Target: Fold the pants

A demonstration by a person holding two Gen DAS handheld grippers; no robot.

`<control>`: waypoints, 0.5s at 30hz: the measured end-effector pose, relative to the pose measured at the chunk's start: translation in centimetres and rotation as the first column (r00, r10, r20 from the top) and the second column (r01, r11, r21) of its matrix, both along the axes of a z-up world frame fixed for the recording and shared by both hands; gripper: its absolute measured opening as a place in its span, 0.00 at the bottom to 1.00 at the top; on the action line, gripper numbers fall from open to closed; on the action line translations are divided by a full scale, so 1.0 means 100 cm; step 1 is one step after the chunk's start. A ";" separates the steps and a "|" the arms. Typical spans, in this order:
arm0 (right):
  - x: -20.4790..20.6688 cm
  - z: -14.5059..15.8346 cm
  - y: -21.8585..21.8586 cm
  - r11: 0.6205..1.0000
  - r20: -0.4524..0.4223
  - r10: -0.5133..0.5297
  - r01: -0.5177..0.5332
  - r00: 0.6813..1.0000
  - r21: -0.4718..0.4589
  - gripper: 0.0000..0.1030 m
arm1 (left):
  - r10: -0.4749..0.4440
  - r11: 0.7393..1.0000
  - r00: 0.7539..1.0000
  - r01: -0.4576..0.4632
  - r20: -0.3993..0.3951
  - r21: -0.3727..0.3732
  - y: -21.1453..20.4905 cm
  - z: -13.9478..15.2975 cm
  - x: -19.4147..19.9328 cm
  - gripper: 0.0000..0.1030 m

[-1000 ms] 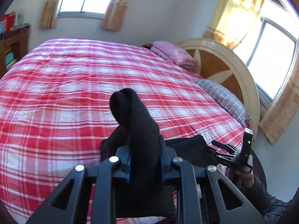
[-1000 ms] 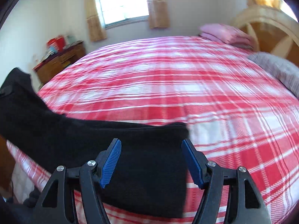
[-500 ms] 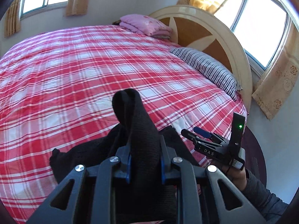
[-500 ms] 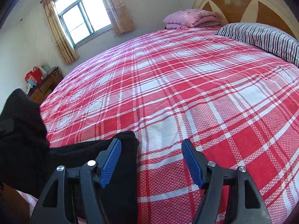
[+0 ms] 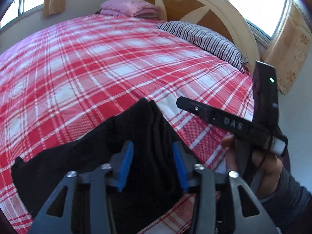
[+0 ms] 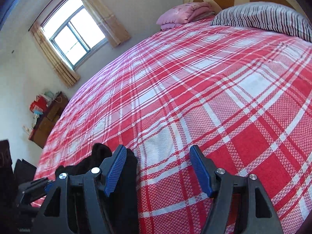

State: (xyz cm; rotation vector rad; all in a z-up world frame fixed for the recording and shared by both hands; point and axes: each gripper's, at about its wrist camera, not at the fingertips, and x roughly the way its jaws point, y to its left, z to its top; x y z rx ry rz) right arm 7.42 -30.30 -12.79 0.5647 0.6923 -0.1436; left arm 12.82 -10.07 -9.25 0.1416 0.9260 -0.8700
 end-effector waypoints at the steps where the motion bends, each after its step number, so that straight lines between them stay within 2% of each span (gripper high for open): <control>1: -0.001 0.001 -0.001 1.000 0.006 -0.004 0.004 1.000 0.007 0.67 | -0.002 1.000 1.000 0.003 0.022 -0.020 0.008 0.004 -0.003 0.55; 4: -0.005 0.009 0.000 1.000 0.018 -0.002 0.002 1.000 -0.006 0.67 | 0.042 0.999 0.994 -0.039 0.097 -0.038 0.037 0.012 -0.005 0.70; 7: -0.010 0.024 0.014 0.997 0.039 0.062 -0.061 0.997 -0.042 0.67 | 0.127 0.992 0.980 -0.123 0.152 -0.033 0.078 0.009 0.001 0.70; 10: -0.014 0.042 0.048 0.977 0.074 0.194 -0.185 0.978 -0.107 0.67 | 0.229 0.972 0.953 -0.233 0.197 0.000 0.118 -0.007 0.006 0.71; 12: -0.015 0.046 0.074 0.945 0.078 0.312 -0.301 0.947 -0.126 0.67 | 0.280 0.957 0.941 -0.289 0.192 0.023 0.134 -0.021 0.011 0.71; 15: -0.014 0.039 0.102 0.875 0.072 0.483 -0.478 0.873 -0.070 0.67 | 0.332 0.942 0.936 -0.335 0.117 0.013 0.154 -0.040 0.018 0.71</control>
